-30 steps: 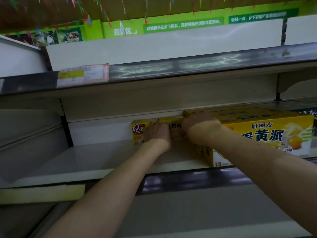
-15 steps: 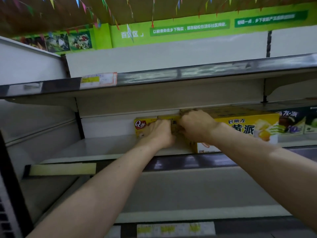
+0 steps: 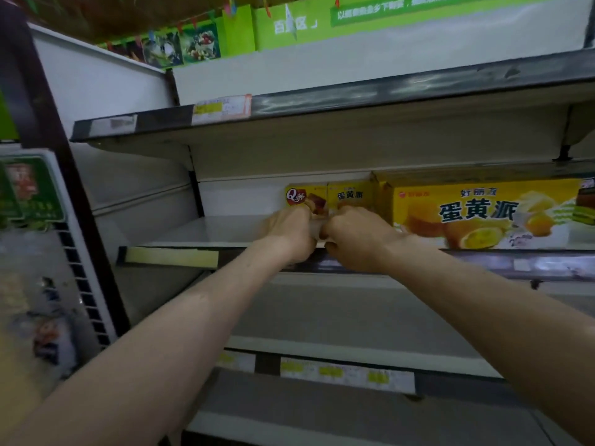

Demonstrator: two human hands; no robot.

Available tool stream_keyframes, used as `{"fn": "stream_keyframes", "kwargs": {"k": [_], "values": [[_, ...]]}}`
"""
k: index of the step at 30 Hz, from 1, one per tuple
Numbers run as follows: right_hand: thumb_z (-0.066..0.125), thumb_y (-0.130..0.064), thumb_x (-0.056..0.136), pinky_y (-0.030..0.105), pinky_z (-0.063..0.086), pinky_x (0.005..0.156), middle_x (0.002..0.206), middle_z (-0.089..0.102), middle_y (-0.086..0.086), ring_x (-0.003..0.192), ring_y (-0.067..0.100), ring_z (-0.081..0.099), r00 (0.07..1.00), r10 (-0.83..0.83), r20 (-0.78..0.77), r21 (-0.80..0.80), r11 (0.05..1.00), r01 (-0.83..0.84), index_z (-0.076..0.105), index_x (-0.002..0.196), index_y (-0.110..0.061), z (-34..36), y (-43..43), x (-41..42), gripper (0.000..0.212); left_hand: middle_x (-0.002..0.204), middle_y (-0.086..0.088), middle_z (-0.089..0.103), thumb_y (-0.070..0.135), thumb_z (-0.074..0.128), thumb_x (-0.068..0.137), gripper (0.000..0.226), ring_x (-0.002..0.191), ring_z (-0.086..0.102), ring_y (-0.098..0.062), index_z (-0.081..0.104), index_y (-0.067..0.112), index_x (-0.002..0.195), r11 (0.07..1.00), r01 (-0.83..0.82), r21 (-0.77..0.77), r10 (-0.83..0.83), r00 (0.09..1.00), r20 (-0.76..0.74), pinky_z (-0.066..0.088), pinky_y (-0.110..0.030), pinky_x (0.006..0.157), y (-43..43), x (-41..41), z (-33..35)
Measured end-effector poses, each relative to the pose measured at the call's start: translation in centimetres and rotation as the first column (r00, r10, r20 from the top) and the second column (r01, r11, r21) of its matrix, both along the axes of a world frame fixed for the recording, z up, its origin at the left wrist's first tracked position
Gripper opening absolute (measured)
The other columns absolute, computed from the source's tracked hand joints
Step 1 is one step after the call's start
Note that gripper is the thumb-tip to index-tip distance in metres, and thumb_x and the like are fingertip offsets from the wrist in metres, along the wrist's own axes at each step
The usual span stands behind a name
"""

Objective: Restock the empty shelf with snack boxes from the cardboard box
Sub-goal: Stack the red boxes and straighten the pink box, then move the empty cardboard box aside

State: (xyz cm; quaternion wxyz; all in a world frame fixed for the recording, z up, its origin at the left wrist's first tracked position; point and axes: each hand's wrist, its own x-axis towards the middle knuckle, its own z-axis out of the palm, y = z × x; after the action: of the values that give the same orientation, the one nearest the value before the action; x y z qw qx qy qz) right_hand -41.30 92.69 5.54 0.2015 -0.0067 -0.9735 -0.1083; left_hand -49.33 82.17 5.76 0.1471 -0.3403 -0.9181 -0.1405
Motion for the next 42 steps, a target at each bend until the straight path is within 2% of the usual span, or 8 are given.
{"fn": "stream_keyframes", "kwargs": {"k": [10, 16, 18, 21, 26, 30, 35, 42], "values": [[0.05, -0.021, 0.094, 0.035, 0.051, 0.072, 0.101, 0.065, 0.011, 0.09, 0.028, 0.06, 0.979, 0.199, 0.05, -0.029, 0.98, -0.197, 0.068, 0.105, -0.01, -1.1, -0.4, -4.4, 0.023, 0.135, -0.009, 0.054, 0.014, 0.057, 0.091, 0.045, 0.118, 0.054, -0.027, 0.05, 0.016, 0.136, 0.973, -0.227, -0.049, 0.227, 0.974, -0.005, 0.043, -0.03, 0.081, -2.6, -3.1, -0.9], [0.048, -0.016, 0.093, 0.03, 0.027, 0.052, 0.088, 0.056, 0.013, 0.075, 0.026, 0.045, 0.921, 0.384, 0.058, -0.032, 0.923, -0.383, 0.064, 0.1, -0.007, -1.4, -0.6, -4.9, 0.02, 0.124, -0.01, 0.06, 0.022, 0.057, 0.091, 0.029, 0.106, 0.059, -0.029, 0.057, 0.017, 0.12, 0.9, -0.429, -0.08, 0.433, 0.9, 0.049, 0.049, -0.036, 0.085, -3.4, -0.9, -1.5], [0.048, -0.014, 0.093, 0.029, 0.033, 0.062, 0.099, 0.06, 0.015, 0.084, 0.028, 0.048, 0.886, 0.462, 0.035, -0.012, 0.887, -0.461, 0.064, 0.105, -0.007, -2.0, -0.7, -4.8, 0.021, 0.117, -0.01, 0.063, 0.022, 0.056, 0.09, 0.016, 0.101, 0.06, -0.03, 0.057, 0.017, 0.105, 0.853, -0.515, -0.083, 0.521, 0.85, 0.077, 0.05, -0.036, 0.081, -3.6, 1.1, -2.1], [0.049, -0.011, 0.093, 0.034, 0.04, 0.08, 0.113, 0.059, 0.013, 0.104, 0.03, 0.051, 0.806, 0.592, 0.018, 0.04, 0.805, -0.592, 0.063, 0.11, -0.007, -3.3, -1.1, -3.5, 0.022, 0.127, -0.01, 0.059, 0.031, 0.056, 0.094, 0.036, 0.112, 0.058, -0.031, 0.054, 0.019, 0.128, 0.768, -0.633, -0.1, 0.641, 0.759, 0.114, 0.05, -0.039, 0.088, -4.1, 4.8, -3.4], [0.049, -0.016, 0.094, 0.03, 0.031, 0.07, 0.112, 0.06, 0.014, 0.109, 0.031, 0.052, 0.66, 0.744, 0.1, -0.006, 0.664, -0.748, 0.061, 0.106, -0.008, -5.2, -3.1, 0.9, 0.018, 0.119, -0.013, 0.062, 0.024, 0.059, 0.089, 0.026, 0.106, 0.06, -0.032, 0.058, 0.014, 0.113, 0.634, -0.763, -0.124, 0.773, 0.621, 0.13, 0.05, -0.039, 0.079, -5.8, 11.3, -6.1], [0.049, -0.012, 0.091, 0.029, 0.039, 0.066, 0.1, 0.065, 0.013, 0.098, 0.031, 0.06, 0.566, 0.813, 0.135, -0.025, 0.574, -0.818, 0.064, 0.096, -0.01, -6.6, -4.8, 4.4, 0.016, 0.127, -0.01, 0.059, 0.02, 0.056, 0.09, 0.035, 0.113, 0.058, -0.032, 0.056, 0.016, 0.125, 0.524, -0.844, -0.112, 0.847, 0.504, 0.167, 0.049, -0.04, 0.091, -7.1, 16.8, -7.5], [0.046, -0.013, 0.092, 0.031, 0.04, 0.065, 0.081, 0.053, 0.007, 0.088, 0.028, 0.055, 0.439, 0.875, 0.206, -0.056, 0.458, -0.887, 0.054, 0.085, -0.013, -8.1, -7.0, 11.1, 0.01, 0.129, -0.008, 0.057, 0.015, 0.057, 0.09, 0.04, 0.114, 0.055, -0.03, 0.054, 0.019, 0.13, 0.341, -0.931, -0.131, 0.929, 0.312, 0.2, 0.047, -0.035, 0.084, -8.3, 25.0, -9.1], [0.049, -0.02, 0.095, 0.034, 0.052, 0.08, 0.111, 0.063, 0.007, 0.1, 0.023, 0.059, 0.329, 0.901, 0.282, -0.105, 0.37, -0.923, 0.062, 0.119, -0.015, -11.8, -6.7, 22.6, 0.028, 0.123, -0.008, 0.059, 0.015, 0.06, 0.091, 0.039, 0.111, 0.056, -0.029, 0.054, 0.015, 0.13, 0.26, -0.95, -0.172, 0.938, 0.206, 0.279, 0.045, -0.035, 0.08, -6.3, 37.6, -12.5]]}}
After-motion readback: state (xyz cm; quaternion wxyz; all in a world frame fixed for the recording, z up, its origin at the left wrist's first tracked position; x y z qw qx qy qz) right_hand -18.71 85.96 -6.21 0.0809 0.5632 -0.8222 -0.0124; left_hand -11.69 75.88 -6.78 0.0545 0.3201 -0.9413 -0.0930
